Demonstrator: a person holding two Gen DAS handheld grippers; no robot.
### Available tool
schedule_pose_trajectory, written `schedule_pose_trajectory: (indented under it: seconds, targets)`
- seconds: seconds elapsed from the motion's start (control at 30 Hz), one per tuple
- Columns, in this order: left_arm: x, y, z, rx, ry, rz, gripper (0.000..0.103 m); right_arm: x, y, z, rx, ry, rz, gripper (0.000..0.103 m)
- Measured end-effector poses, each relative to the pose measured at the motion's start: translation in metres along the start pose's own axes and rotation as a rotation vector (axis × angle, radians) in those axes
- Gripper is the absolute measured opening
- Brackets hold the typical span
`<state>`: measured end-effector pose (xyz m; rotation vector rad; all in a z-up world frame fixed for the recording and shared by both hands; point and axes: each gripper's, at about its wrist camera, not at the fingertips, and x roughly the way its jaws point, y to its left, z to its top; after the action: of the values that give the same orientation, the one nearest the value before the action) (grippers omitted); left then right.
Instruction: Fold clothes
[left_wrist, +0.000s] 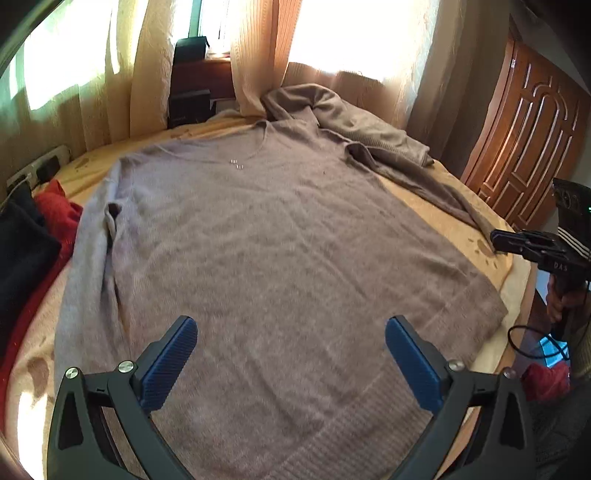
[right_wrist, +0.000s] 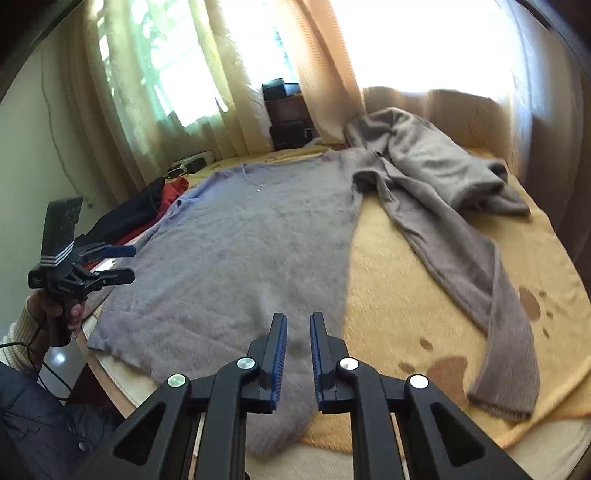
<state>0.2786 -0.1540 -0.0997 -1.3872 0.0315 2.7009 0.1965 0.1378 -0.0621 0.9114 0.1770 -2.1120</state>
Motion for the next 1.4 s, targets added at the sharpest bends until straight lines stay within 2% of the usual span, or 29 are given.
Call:
schedule_pose_trajectory:
  seconds: [0.03,0.1,0.13,0.17,0.23,0.4,0.5,0.6,0.93,1.13,1.23,1.3,1.4]
  targets:
    - [0.002,-0.001,0.004,0.001,0.003,0.005,0.102,0.010,0.009,0.005,-0.025,0.014,0.021,0.018]
    - [0.006,-0.003,0.011,0.002,0.009,0.015,0.102,0.030,0.026,0.014,-0.077,0.043,0.060,0.038]
    - [0.008,-0.004,0.015,0.003,0.012,0.020,0.102,0.040,0.035,0.015,-0.113,0.061,0.060,0.065]
    - [0.010,-0.005,0.019,0.004,0.015,0.025,0.102,0.048,0.044,0.015,-0.154,0.068,0.039,0.081]
    - [0.016,-0.007,0.021,0.005,0.032,0.032,0.102,0.062,0.056,0.012,-0.215,0.091,-0.009,0.081]
    - [0.017,-0.006,0.007,0.008,0.043,0.017,0.102,0.076,0.059,0.007,-0.242,0.154,0.004,0.081]
    - [0.010,-0.006,-0.003,0.021,0.033,0.007,0.102,0.085,0.054,-0.006,-0.254,0.246,0.011,0.081]
    - [0.001,-0.004,-0.016,0.032,0.020,-0.004,0.102,0.071,0.049,-0.019,-0.304,0.241,0.009,0.081]
    - [-0.024,0.001,-0.049,0.037,-0.016,-0.007,0.102,0.041,0.040,-0.044,-0.275,0.221,-0.021,0.082]
    - [-0.027,0.011,-0.031,0.071,0.049,-0.068,0.102,0.044,0.040,-0.029,-0.284,0.284,-0.019,0.082]
    - [-0.034,0.008,-0.010,0.080,-0.001,-0.064,0.102,0.039,0.041,-0.004,-0.281,0.211,-0.035,0.082]
    - [-0.034,0.006,0.007,0.070,-0.025,-0.083,0.102,0.043,0.042,0.011,-0.250,0.175,-0.005,0.082]
    - [-0.026,0.004,0.025,0.034,-0.034,-0.121,0.102,0.067,0.044,0.017,-0.219,0.211,0.032,0.082]
